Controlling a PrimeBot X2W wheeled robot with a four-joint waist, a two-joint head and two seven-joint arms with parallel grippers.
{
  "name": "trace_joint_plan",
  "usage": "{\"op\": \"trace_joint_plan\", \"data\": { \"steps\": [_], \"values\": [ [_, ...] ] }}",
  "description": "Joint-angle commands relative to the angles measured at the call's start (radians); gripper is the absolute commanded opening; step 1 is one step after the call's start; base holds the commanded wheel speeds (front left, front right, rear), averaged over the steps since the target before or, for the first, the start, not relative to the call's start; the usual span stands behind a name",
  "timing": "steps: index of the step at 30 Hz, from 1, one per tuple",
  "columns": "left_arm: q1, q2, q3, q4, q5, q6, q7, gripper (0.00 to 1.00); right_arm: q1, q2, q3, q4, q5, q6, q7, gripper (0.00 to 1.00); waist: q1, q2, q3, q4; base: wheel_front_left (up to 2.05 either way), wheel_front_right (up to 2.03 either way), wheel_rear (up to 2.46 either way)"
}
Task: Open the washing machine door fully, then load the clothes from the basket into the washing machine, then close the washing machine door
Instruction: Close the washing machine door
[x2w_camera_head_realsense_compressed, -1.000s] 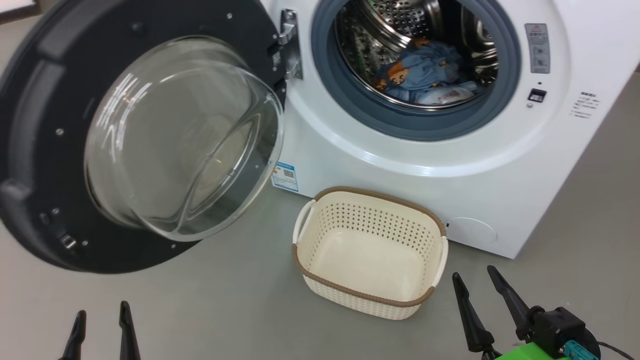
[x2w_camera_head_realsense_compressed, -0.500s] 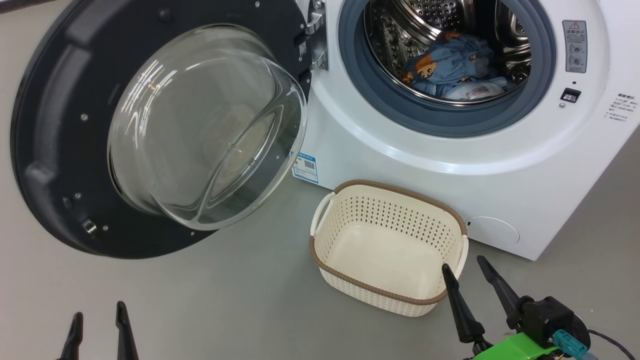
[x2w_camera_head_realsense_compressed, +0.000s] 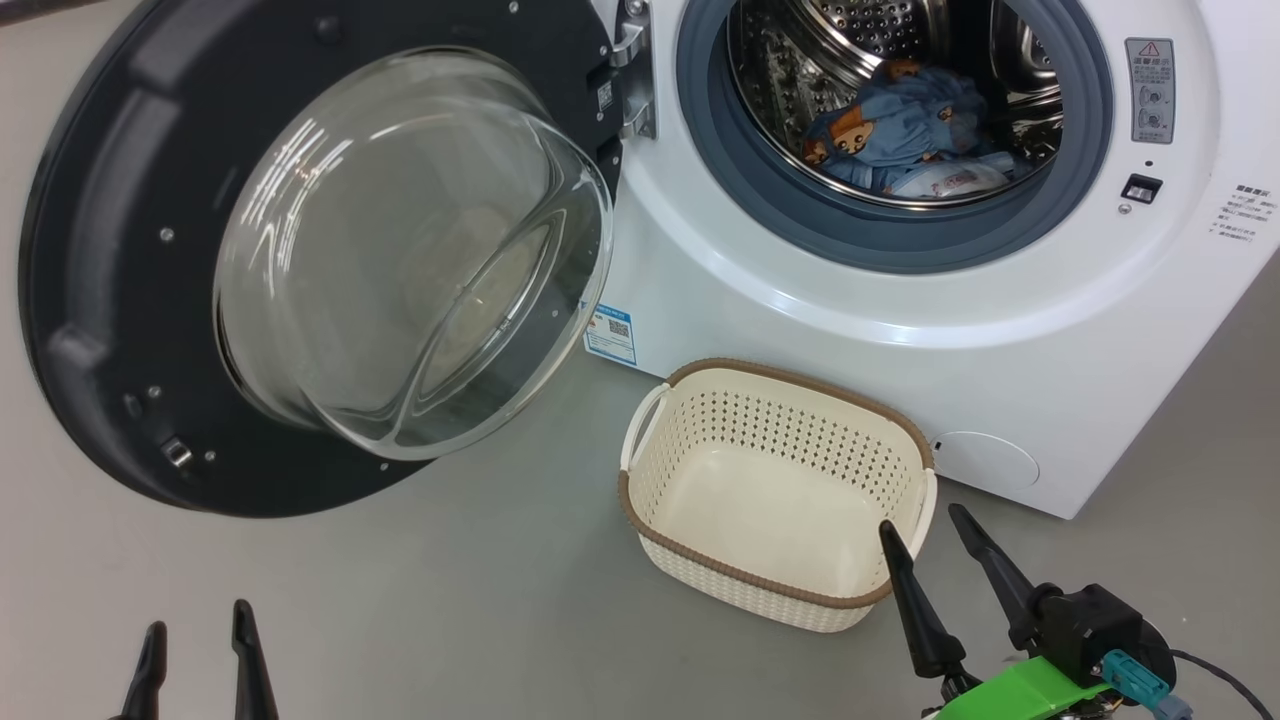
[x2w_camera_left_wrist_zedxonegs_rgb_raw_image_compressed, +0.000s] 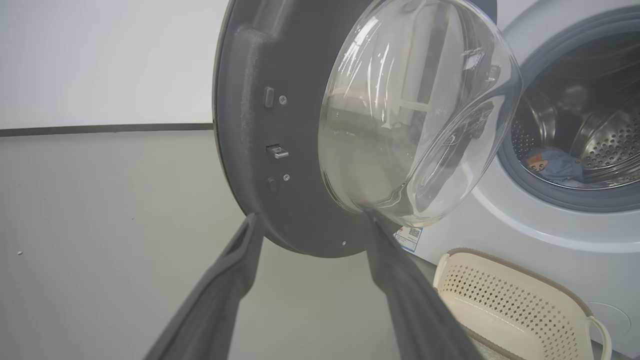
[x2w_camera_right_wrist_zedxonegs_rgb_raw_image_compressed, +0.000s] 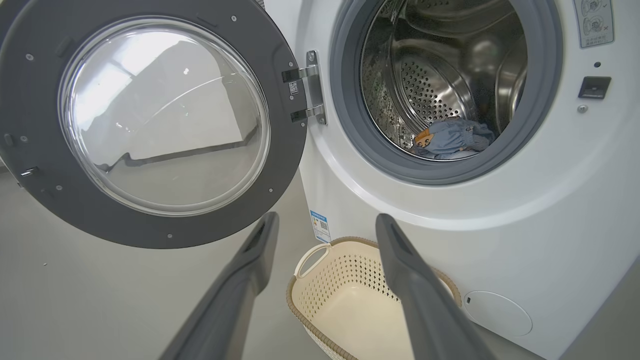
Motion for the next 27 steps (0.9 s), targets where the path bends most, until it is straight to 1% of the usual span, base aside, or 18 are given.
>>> {"op": "trace_joint_plan", "data": {
  "steps": [1, 13, 14, 15, 17, 27],
  "values": [
    [-0.017, 0.008, 0.028, -0.027, -0.003, 0.005, -0.006, 1.0, -0.026, -0.002, 0.024, -0.023, -0.013, 0.003, -0.005, 1.0, 0.0, 0.0, 0.0, 0.0, 0.0, 0.0, 0.0],
    [-0.023, 0.008, 0.028, -0.029, -0.012, -0.003, -0.006, 1.0, -0.02, -0.002, 0.016, -0.024, -0.01, 0.003, -0.005, 1.0, 0.0, 0.0, -0.001, -0.001, 0.0, 0.0, 0.0],
    [-0.024, 0.008, 0.027, -0.029, -0.025, -0.006, -0.006, 0.61, -0.019, -0.002, 0.016, -0.024, -0.01, 0.003, -0.005, 1.0, 0.0, 0.0, -0.001, -0.001, 0.0, 0.0, 0.0],
    [-0.024, 0.008, 0.025, -0.026, -0.034, -0.012, -0.006, 0.0, -0.019, -0.002, 0.016, -0.024, -0.01, 0.003, -0.005, 1.0, 0.0, 0.0, -0.001, -0.001, 0.0, 0.0, 0.0],
    [-0.024, 0.008, 0.022, -0.016, -0.053, -0.019, -0.006, 0.0, -0.018, -0.002, 0.015, -0.024, -0.008, 0.003, -0.005, 1.0, 0.0, 0.0, -0.002, -0.002, 0.0, 0.0, 0.0],
    [-0.043, 0.008, 0.042, -0.013, -0.07, -0.055, -0.006, 0.0, -0.012, -0.002, 0.008, -0.03, -0.004, 0.003, -0.005, 1.0, 0.0, 0.0, 0.0, -0.002, 0.0, 0.0, 0.0]
  ]
}}
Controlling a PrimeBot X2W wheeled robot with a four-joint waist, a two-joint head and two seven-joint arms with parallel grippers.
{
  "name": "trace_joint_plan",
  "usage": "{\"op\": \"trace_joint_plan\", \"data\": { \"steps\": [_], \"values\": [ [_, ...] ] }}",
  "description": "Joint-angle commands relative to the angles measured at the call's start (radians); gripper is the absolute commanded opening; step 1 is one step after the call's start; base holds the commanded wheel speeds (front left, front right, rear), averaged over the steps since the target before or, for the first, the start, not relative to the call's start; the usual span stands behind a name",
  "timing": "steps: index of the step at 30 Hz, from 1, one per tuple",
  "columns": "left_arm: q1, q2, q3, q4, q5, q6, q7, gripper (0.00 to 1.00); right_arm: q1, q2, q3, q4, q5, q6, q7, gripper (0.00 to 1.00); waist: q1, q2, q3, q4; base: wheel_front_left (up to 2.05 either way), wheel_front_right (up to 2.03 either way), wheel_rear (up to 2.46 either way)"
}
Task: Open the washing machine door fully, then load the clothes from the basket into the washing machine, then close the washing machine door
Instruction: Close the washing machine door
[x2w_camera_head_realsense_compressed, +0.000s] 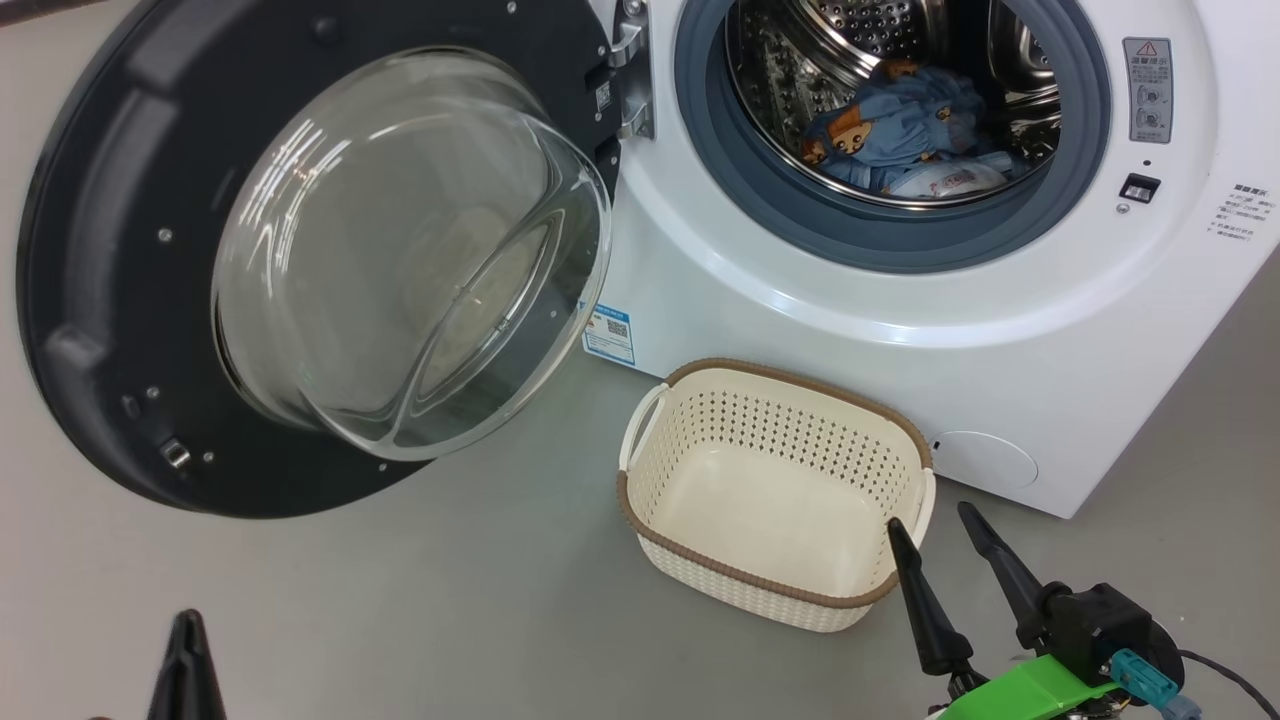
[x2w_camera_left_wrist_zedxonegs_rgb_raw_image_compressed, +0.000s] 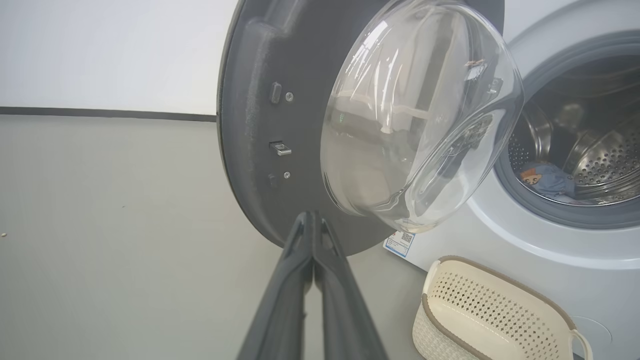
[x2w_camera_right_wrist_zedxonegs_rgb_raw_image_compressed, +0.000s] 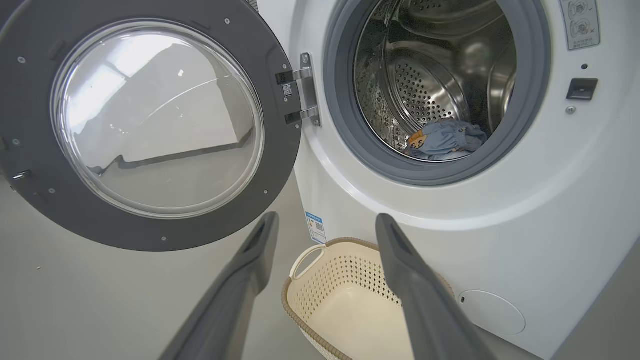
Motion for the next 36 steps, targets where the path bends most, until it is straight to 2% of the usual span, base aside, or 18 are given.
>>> {"op": "trace_joint_plan", "data": {
  "steps": [1, 3, 4, 8, 9, 12, 17, 24, 28, 32, 36],
  "values": [
    [-0.047, 0.009, 0.046, -0.022, -0.02, -0.014, -0.006, 0.0, -0.013, -0.002, 0.02, -0.028, -0.003, 0.003, -0.005, 1.0, 0.0, -0.0001, 0.0, 0.0, 0.0, 0.0, 0.0],
    [-0.062, 0.009, 0.065, -0.023, -0.072, -0.024, -0.006, 0.0, -0.011, -0.002, 0.019, -0.029, -0.002, 0.003, -0.005, 1.0, 0.0, -0.0001, -0.001, 0.0, 0.0, 0.0, 0.0],
    [-0.083, 0.009, 0.095, -0.02, -0.128, -0.048, -0.006, 0.0, -0.009, -0.002, 0.018, -0.029, 0.0, 0.003, -0.005, 1.0, 0.0, -0.0001, -0.004, -0.001, 0.0, 0.0, 0.0],
    [-0.145, 0.026, 0.168, 0.005, -0.229, -0.099, -0.006, 0.0, -0.005, -0.002, 0.018, -0.032, 0.006, 0.003, -0.005, 1.0, 0.0, -0.0001, -0.011, -0.008, 0.0, 0.0, 0.0],
    [-0.145, 0.026, 0.168, 0.005, -0.229, -0.099, -0.006, 0.0, -0.005, -0.002, 0.018, -0.032, 0.006, 0.003, -0.005, 1.0, 0.0, -0.0001, -0.011, -0.008, 0.0, 0.0, 0.0],
    [-0.211, 0.052, 0.224, 0.03, -0.328, -0.119, -0.004, 0.0, -0.004, -0.002, 0.018, -0.035, 0.008, 0.003, -0.005, 1.0, 0.0, -0.0001, -0.011, -0.016, 0.0, 0.0, 0.0],
    [-0.339, 0.118, 0.32, 0.08, -0.538, -0.135, 0.076, 0.0, -0.003, -0.002, 0.026, -0.033, 0.01, 0.003, -0.005, 1.0, 0.0, -0.0001, -0.012, -0.035, 0.0, 0.0, 0.0],
    [-0.538, 0.243, 0.428, 0.225, -0.809, -0.143, 0.236, 0.0, -0.02, -0.002, 0.033, -0.032, 0.008, 0.003, -0.005, 1.0, 0.0, -0.0001, 0.003, -0.068, 0.0, 0.0, 0.0],
    [-0.651, 0.318, 0.493, 0.354, -0.945, -0.144, 0.316, 0.0, -0.027, -0.002, 0.036, -0.027, 0.004, 0.003, -0.005, 1.0, 0.0, -0.0001, 0.016, -0.09, 0.0, 0.0, 0.0],
    [-0.729, 0.389, 0.519, 0.471, -1.013, -0.139, 0.388, 0.0, -0.034, -0.002, 0.032, -0.024, -0.003, 0.003, -0.005, 1.0, 0.0, -0.0001, 0.031, -0.113, 0.0, 0.0, 0.0],
    [-0.775, 0.444, 0.536, 0.576, -1.053, -0.099, 0.453, 0.0, -0.046, -0.002, 0.031, -0.025, -0.014, 0.003, -0.005, 1.0, 0.0, -0.0001, 0.05, -0.138, 0.0, 0.0, 0.0]
  ]
}}
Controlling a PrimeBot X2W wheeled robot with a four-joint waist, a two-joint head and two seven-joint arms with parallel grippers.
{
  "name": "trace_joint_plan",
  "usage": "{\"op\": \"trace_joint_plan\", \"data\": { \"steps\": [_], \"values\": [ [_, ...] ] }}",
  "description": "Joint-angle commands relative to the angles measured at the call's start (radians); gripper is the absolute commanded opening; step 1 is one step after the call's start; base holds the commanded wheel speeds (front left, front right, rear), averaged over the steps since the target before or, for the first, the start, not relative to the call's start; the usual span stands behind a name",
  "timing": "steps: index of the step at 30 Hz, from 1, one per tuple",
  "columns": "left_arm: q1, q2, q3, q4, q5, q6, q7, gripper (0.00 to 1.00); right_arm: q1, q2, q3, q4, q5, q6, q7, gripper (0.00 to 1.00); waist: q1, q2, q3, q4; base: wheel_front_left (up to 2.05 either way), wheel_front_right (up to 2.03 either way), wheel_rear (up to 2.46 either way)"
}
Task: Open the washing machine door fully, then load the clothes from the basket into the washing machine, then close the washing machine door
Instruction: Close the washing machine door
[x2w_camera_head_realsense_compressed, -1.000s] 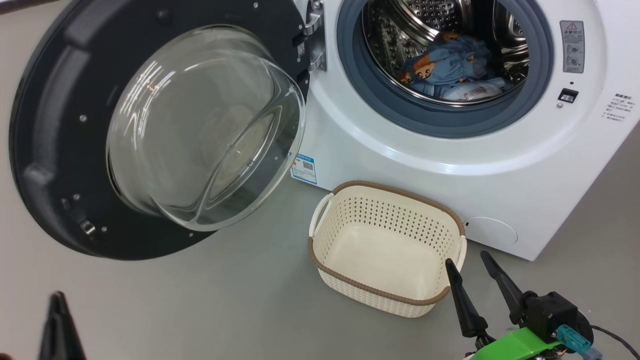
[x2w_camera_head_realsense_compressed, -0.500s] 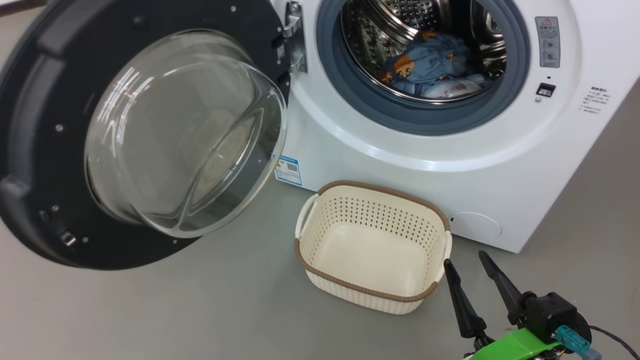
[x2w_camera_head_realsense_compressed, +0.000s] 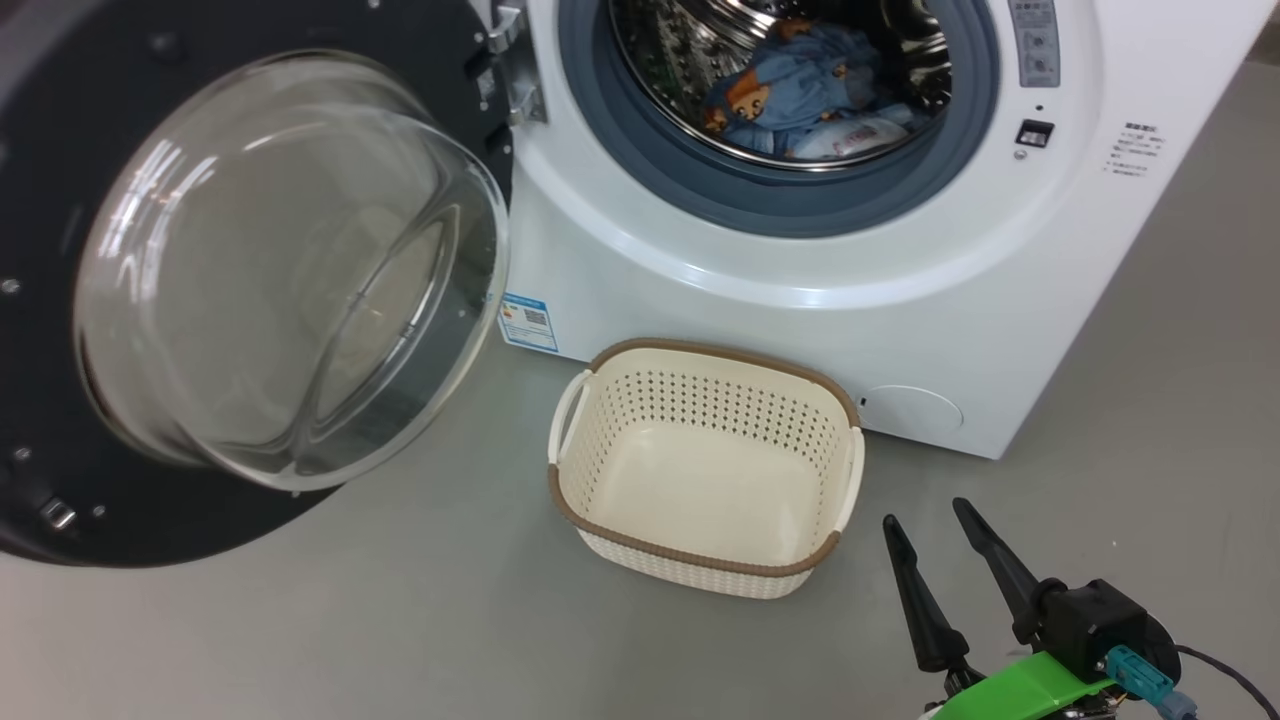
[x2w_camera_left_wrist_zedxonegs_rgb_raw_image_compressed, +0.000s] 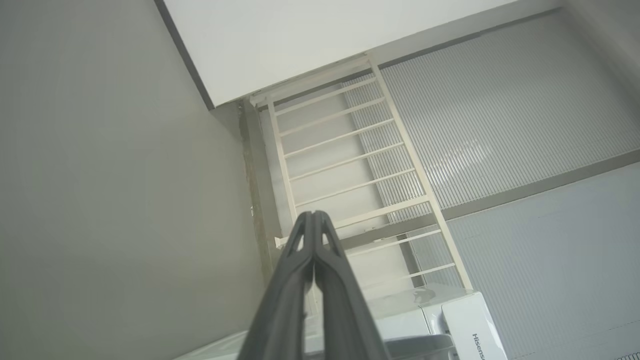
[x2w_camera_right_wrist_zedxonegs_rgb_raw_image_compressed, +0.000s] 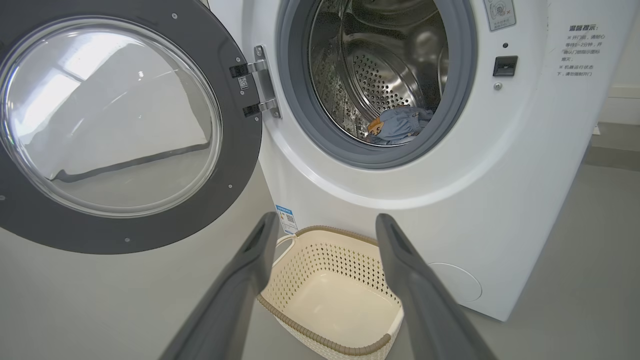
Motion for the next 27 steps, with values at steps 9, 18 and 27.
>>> {"op": "trace_joint_plan", "data": {
  "steps": [9, 18, 27],
  "values": [
    [-0.046, 0.13, 0.011, 0.087, -0.031, 0.026, 0.112, 0.0, -0.061, -0.009, 0.023, -0.025, -0.03, 0.003, -0.005, 1.0, 0.0, 0.0, 0.057, -0.058, 0.0, 0.0, 0.0],
    [-0.025, 0.122, -0.004, 0.137, -0.055, -0.012, 0.194, 0.0, -0.07, -0.012, 0.026, -0.023, -0.036, 0.003, -0.005, 1.0, 0.0, 0.0, 0.075, -0.064, 0.0, 0.0, 0.0],
    [-0.012, 0.118, -0.025, 0.148, -0.07, -0.028, 0.275, 0.0, -0.08, -0.011, 0.033, -0.015, -0.03, 0.003, -0.005, 1.0, 0.0, 0.0, 0.079, -0.056, 0.0, 0.0, 0.0]
  ]
}}
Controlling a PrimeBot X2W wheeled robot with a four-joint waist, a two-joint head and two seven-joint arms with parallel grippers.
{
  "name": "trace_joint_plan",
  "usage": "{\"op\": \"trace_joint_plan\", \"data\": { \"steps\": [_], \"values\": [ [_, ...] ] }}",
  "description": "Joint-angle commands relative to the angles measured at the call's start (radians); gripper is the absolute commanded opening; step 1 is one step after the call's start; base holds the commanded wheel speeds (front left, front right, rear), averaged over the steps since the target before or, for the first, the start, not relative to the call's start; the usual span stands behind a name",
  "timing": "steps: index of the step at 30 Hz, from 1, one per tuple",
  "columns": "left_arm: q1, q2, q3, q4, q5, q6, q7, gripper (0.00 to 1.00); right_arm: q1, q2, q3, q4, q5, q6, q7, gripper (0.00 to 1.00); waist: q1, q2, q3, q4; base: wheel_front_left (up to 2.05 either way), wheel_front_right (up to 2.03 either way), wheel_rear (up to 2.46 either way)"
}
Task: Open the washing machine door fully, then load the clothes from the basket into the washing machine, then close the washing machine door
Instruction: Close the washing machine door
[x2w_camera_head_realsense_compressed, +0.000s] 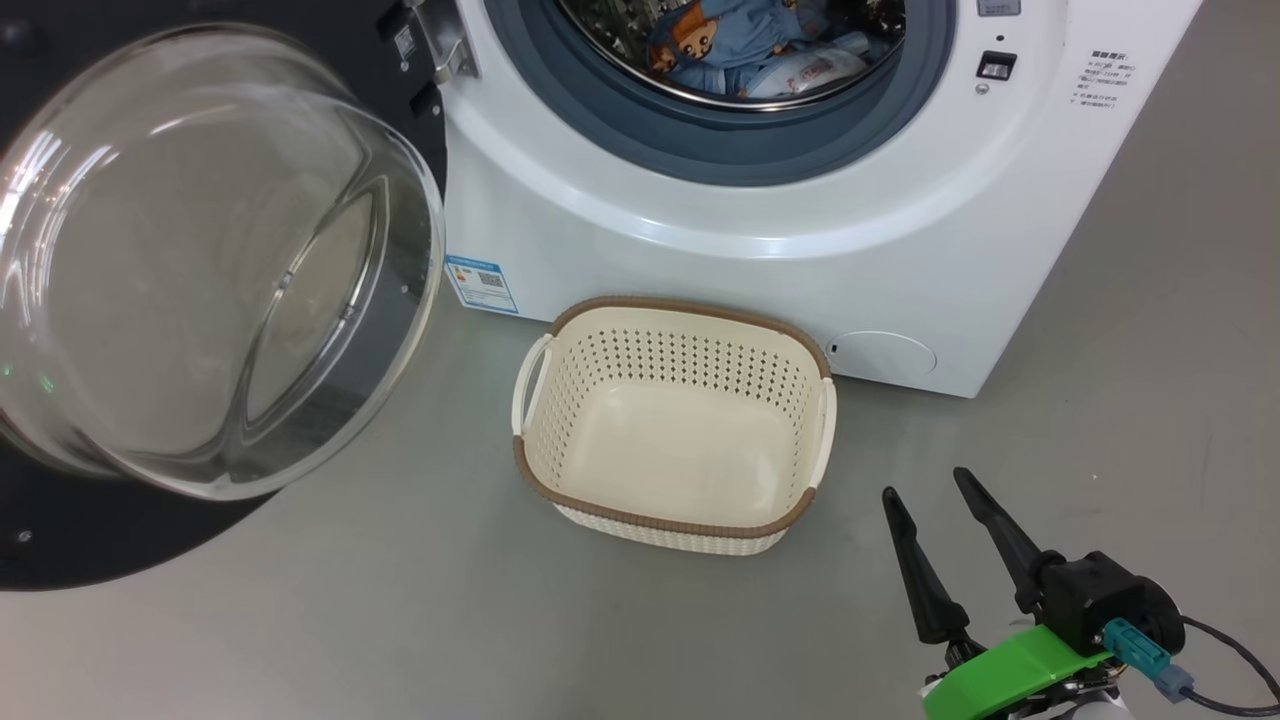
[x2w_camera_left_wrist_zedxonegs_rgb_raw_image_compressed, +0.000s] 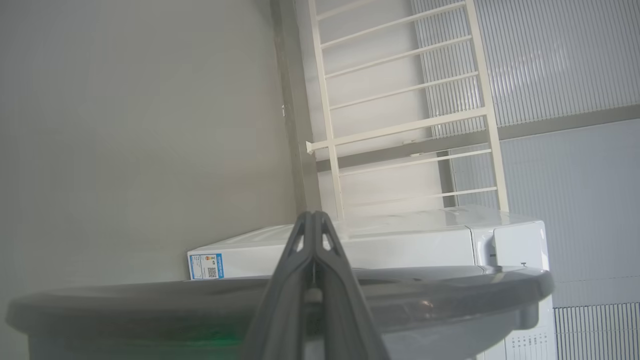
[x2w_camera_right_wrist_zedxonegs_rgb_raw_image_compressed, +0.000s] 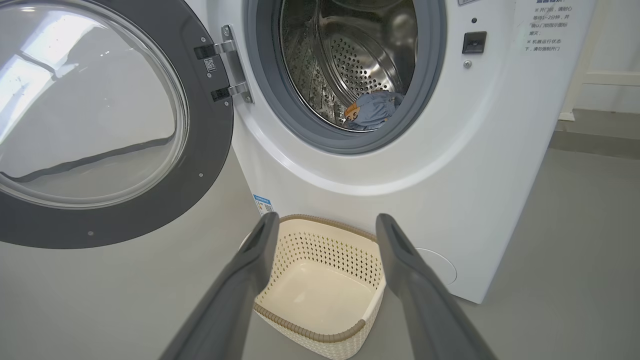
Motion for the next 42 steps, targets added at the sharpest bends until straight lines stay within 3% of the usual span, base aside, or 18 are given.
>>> {"op": "trace_joint_plan", "data": {
  "steps": [1, 14, 23, 36, 42],
  "values": [
    [0.01, 0.06, 0.012, -0.021, -0.013, -0.013, 0.019, 0.0, -0.034, 0.003, 0.028, -0.021, 0.004, 0.003, -0.005, 1.0, 0.0, 0.0, 0.003, 0.002, 0.0, 0.0, 0.0],
    [0.061, 0.031, -0.008, -0.069, -0.073, -0.022, 0.201, 0.0, -0.037, 0.007, 0.028, -0.005, 0.022, 0.003, -0.005, 1.0, 0.0, 0.0, 0.007, 0.014, 0.0, 0.0, 0.0],
    [0.122, -0.01, -0.016, -0.19, -0.139, -0.017, 0.353, 0.0, -0.033, 0.008, 0.032, 0.007, 0.027, 0.003, -0.005, 1.0, 0.0, 0.0, -0.001, 0.035, 0.0, 0.0, 0.0],
    [0.237, -0.096, -0.02, -0.435, -0.251, 0.068, 0.544, 0.0, -0.023, 0.01, 0.047, 0.024, 0.045, 0.003, -0.005, 1.0, 0.0, 0.0, -0.031, 0.028, 0.0, 0.0, 0.0],
    [0.321, -0.136, -0.053, -0.576, -0.278, 0.13, 0.63, 0.0, -0.011, 0.011, 0.04, 0.023, 0.051, 0.003, -0.005, 1.0, 0.0, 0.0, -0.045, 0.022, 0.0, 0.0, 0.0]
  ]
}}
